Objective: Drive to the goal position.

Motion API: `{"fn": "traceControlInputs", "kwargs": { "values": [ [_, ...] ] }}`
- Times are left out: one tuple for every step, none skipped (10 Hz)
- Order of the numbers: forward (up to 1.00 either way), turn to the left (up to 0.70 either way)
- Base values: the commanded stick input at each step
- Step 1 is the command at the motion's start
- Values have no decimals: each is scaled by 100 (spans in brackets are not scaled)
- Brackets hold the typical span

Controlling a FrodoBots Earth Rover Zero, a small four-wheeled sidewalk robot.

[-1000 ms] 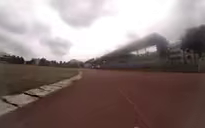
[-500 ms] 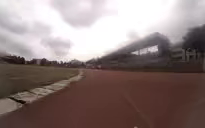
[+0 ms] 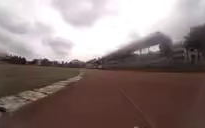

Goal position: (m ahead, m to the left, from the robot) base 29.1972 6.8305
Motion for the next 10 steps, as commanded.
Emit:
{"fn": "traceControlInputs", "kwargs": {
  "values": [
    [100,0],
    [100,0],
    [100,0],
    [100,0],
    [100,0],
    [100,0],
    [100,0],
    [100,0],
    [100,0],
    [100,0]
  ]
}}
